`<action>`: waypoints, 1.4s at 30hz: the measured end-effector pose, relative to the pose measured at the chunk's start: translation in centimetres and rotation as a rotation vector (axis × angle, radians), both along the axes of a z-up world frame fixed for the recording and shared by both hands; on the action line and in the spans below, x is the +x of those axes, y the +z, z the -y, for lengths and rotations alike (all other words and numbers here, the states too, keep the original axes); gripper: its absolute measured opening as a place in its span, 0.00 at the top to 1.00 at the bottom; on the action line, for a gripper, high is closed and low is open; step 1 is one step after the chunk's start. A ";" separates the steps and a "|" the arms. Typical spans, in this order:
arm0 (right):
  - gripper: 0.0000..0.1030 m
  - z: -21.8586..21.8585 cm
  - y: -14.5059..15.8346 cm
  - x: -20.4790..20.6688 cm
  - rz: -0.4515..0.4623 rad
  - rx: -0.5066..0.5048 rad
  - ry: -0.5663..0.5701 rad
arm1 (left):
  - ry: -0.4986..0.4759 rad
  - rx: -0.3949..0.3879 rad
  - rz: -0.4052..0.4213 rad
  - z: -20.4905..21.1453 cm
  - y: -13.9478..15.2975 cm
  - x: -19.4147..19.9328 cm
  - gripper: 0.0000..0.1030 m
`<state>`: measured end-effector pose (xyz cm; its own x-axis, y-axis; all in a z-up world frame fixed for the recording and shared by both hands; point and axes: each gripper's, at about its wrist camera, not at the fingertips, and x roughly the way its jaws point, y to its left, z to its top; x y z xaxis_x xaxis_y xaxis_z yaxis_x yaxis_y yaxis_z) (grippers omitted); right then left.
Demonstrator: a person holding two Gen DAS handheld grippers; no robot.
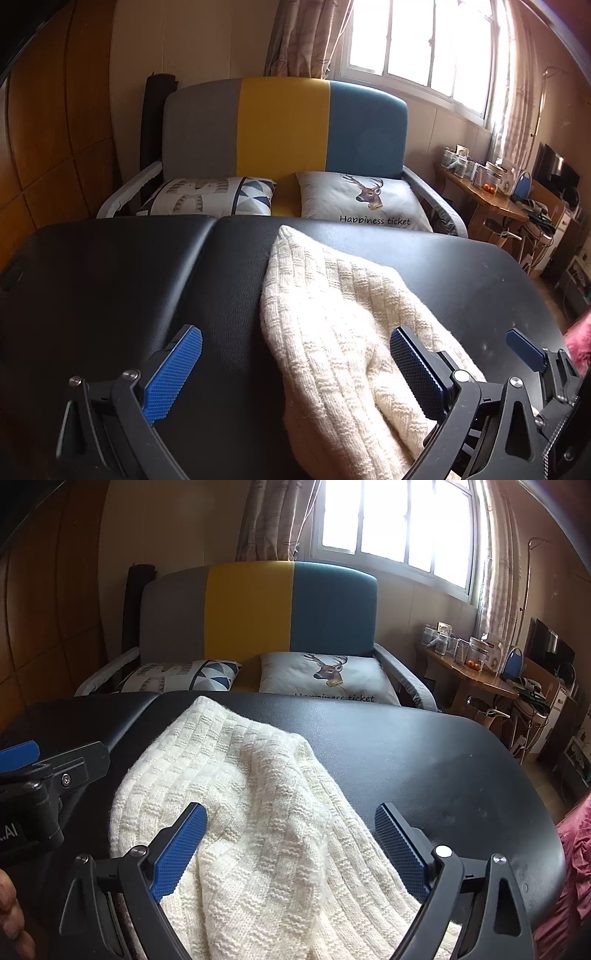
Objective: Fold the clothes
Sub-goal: 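Grasp the crumpled cream sweater with both grippers and lift it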
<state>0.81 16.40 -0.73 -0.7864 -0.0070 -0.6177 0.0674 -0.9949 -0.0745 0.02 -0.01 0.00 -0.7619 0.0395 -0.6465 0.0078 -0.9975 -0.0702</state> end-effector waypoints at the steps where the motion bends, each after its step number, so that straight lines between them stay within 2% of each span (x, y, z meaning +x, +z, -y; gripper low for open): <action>1: 0.08 0.0 0.0 0.0 0.001 -0.001 0.001 | 0.000 0.000 -0.001 0.0 0.0 0.1 0.00; 11: 0.08 0.0 -0.4 0.2 0.011 -0.014 0.009 | 0.004 -0.005 -0.004 0.3 -0.1 0.9 0.00; 18: 0.08 -1.1 -1.1 0.4 0.051 -0.062 0.019 | 0.002 -0.039 0.047 -0.1 -1.3 -0.1 0.00; 21: 0.08 -2.7 -1.4 1.1 0.064 -0.147 0.063 | -0.021 -0.052 0.063 -0.1 -1.8 0.0 0.00; 24: 0.08 -5.0 -1.9 2.1 0.088 -0.282 0.134 | -0.087 0.005 0.104 0.2 -2.7 0.1 0.00; 27: 0.08 -7.8 -3.4 2.7 0.197 -0.438 0.171 | -0.205 0.172 0.168 1.3 -4.4 0.3 0.00; 30: 0.08 -11.3 -5.0 3.8 0.285 -0.582 0.133 | -0.262 0.343 0.243 2.8 -6.2 0.6 0.00; 35: 0.09 -16.4 -6.1 6.0 0.321 -0.739 0.057 | -0.316 0.382 0.278 3.3 -7.6 2.0 0.00; 38: 0.09 -19.0 -5.3 7.2 0.303 -0.751 -0.033 | -0.371 0.441 0.304 3.2 -7.8 2.9 0.00; 42: 0.09 -22.6 -5.3 8.2 0.305 -0.877 -0.111 | -0.464 0.357 0.271 0.3 -6.0 3.7 0.00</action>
<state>8.98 39.04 -6.03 -0.6153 -0.5027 -0.6072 -0.1385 -0.6893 0.7111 3.71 -0.33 -6.02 -0.4255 0.5739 -0.6997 -0.3552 -0.8171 -0.4542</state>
